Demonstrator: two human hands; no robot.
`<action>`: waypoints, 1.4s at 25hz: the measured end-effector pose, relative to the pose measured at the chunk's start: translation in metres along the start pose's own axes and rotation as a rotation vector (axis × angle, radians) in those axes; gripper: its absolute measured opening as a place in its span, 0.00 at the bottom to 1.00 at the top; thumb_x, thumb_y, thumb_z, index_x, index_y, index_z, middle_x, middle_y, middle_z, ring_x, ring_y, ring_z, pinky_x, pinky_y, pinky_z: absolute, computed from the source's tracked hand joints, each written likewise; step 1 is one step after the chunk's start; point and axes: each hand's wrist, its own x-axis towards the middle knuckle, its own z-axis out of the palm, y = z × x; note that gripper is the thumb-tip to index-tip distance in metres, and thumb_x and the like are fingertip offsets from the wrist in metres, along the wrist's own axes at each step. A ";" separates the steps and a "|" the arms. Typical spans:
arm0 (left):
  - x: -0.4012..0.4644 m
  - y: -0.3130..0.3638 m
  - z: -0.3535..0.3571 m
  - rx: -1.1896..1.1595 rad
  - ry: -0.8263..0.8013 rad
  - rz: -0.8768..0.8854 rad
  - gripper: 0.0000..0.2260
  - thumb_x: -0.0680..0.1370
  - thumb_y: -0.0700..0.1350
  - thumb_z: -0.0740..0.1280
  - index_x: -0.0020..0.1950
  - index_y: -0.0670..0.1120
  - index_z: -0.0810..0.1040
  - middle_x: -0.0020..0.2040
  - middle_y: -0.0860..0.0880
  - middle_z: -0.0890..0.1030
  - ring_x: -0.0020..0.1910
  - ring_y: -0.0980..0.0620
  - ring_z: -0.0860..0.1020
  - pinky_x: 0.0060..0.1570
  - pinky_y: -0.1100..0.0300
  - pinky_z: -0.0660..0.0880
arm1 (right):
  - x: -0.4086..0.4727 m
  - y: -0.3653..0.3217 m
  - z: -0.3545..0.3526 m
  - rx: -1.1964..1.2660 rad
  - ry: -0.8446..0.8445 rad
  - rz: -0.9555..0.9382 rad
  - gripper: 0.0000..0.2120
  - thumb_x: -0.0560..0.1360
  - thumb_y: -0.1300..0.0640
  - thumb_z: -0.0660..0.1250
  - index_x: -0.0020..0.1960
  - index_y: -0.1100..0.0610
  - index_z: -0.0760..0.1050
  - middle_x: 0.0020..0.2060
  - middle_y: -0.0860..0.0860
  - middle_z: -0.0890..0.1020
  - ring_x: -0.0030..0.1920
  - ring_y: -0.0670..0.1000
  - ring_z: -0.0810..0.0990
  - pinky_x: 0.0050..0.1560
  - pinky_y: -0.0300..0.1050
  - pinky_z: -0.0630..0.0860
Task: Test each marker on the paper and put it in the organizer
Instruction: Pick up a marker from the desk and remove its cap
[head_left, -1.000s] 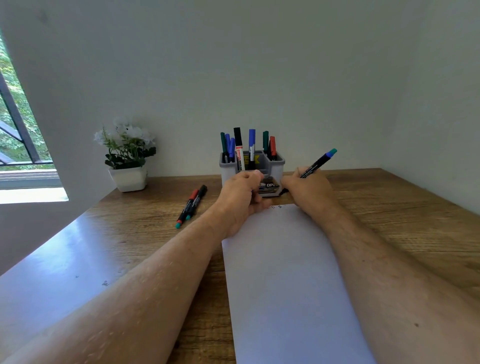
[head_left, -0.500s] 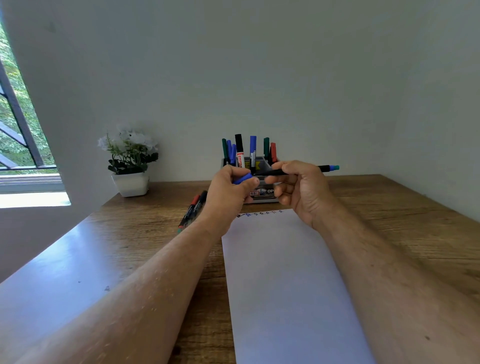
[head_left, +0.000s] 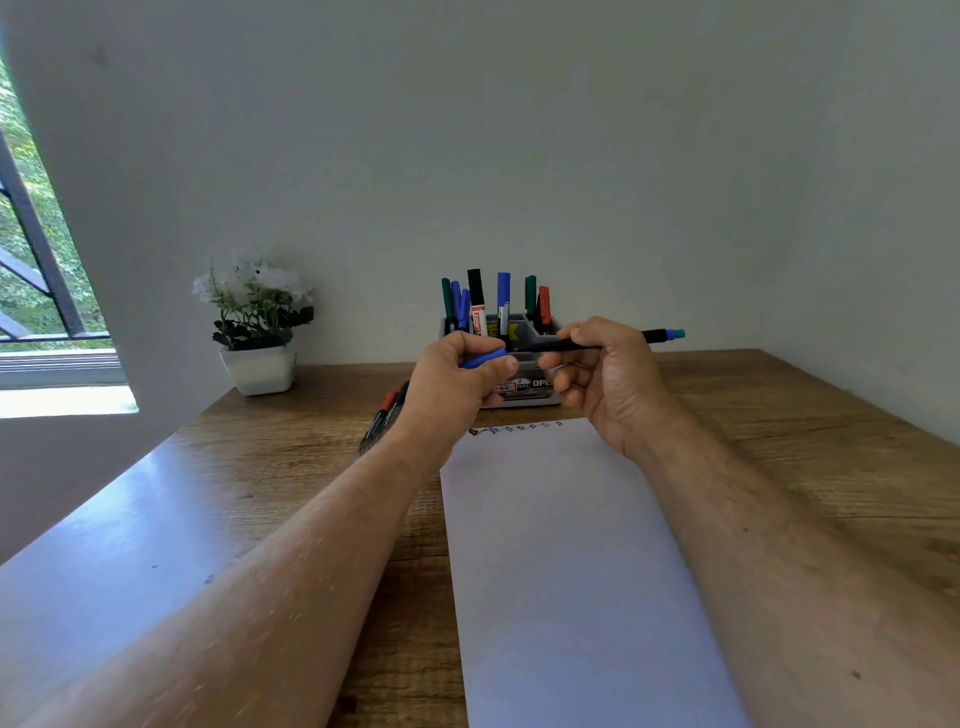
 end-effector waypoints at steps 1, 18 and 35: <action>-0.001 0.000 0.001 0.007 -0.013 0.007 0.07 0.75 0.40 0.73 0.50 0.48 0.79 0.47 0.49 0.80 0.35 0.56 0.79 0.35 0.66 0.78 | 0.000 0.001 0.001 -0.019 -0.007 0.014 0.07 0.75 0.60 0.60 0.44 0.60 0.76 0.30 0.55 0.83 0.22 0.48 0.75 0.21 0.36 0.68; -0.001 0.004 -0.007 -0.409 0.163 -0.001 0.09 0.75 0.42 0.72 0.54 0.44 0.76 0.38 0.47 0.85 0.33 0.53 0.82 0.36 0.59 0.81 | -0.004 0.001 0.004 -0.149 -0.057 -0.038 0.05 0.72 0.59 0.73 0.48 0.54 0.84 0.37 0.55 0.86 0.26 0.48 0.78 0.23 0.38 0.73; 0.005 0.012 -0.016 -0.339 0.270 0.085 0.12 0.82 0.43 0.62 0.64 0.45 0.78 0.44 0.46 0.83 0.42 0.52 0.84 0.48 0.54 0.82 | -0.013 0.007 0.035 -0.643 -0.064 -0.323 0.08 0.77 0.51 0.68 0.43 0.53 0.79 0.30 0.45 0.77 0.29 0.41 0.74 0.29 0.35 0.71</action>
